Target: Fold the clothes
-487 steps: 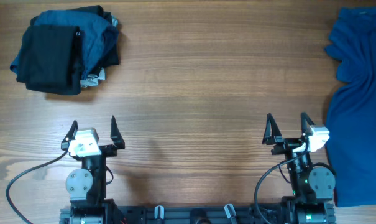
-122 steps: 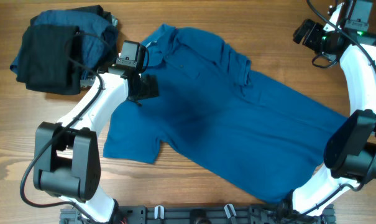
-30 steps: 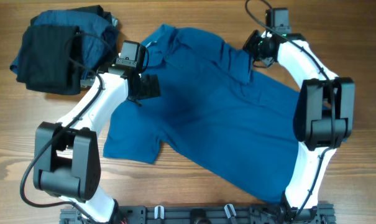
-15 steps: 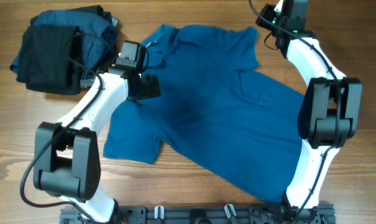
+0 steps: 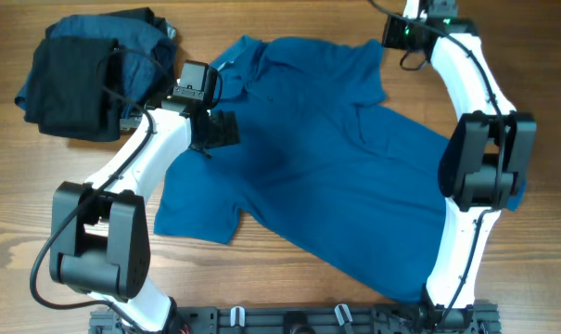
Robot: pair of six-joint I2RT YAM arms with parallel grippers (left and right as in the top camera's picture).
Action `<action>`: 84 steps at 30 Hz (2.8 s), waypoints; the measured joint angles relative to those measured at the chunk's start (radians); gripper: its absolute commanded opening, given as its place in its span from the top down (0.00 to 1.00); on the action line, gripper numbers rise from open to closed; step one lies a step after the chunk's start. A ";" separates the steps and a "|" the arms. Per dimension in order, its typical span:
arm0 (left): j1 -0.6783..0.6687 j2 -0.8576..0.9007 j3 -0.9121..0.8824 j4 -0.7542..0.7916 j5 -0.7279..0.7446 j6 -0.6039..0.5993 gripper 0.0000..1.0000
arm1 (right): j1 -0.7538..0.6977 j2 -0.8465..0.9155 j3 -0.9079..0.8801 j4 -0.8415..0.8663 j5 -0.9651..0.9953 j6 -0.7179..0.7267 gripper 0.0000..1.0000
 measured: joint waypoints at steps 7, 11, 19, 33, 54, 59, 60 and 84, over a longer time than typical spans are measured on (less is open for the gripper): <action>0.000 0.000 0.000 0.000 0.000 0.000 0.00 | 0.001 -0.016 0.006 -0.205 -0.047 -0.035 0.96; 0.000 0.000 0.000 0.000 0.000 0.000 0.00 | 0.012 -0.006 0.006 -0.217 -0.079 -0.066 0.96; 0.000 0.000 0.000 0.000 0.000 0.000 0.00 | 0.040 0.077 0.006 -0.218 -0.093 -0.081 0.96; 0.000 0.000 0.000 0.000 0.000 0.000 0.00 | 0.039 0.112 0.006 -0.230 -0.035 -0.105 0.96; 0.000 0.000 0.000 0.000 0.000 0.000 0.00 | -0.003 0.219 0.011 0.248 0.323 -0.220 0.96; 0.000 0.000 0.000 0.000 0.002 0.000 0.00 | -0.027 0.266 0.006 0.429 0.342 -0.252 0.96; 0.000 0.000 0.000 0.000 0.003 0.000 0.00 | -0.027 0.270 0.006 0.445 0.341 -0.256 0.96; 0.000 0.000 0.000 0.000 0.006 0.000 0.00 | -0.015 0.192 0.139 -0.212 0.031 -0.095 0.96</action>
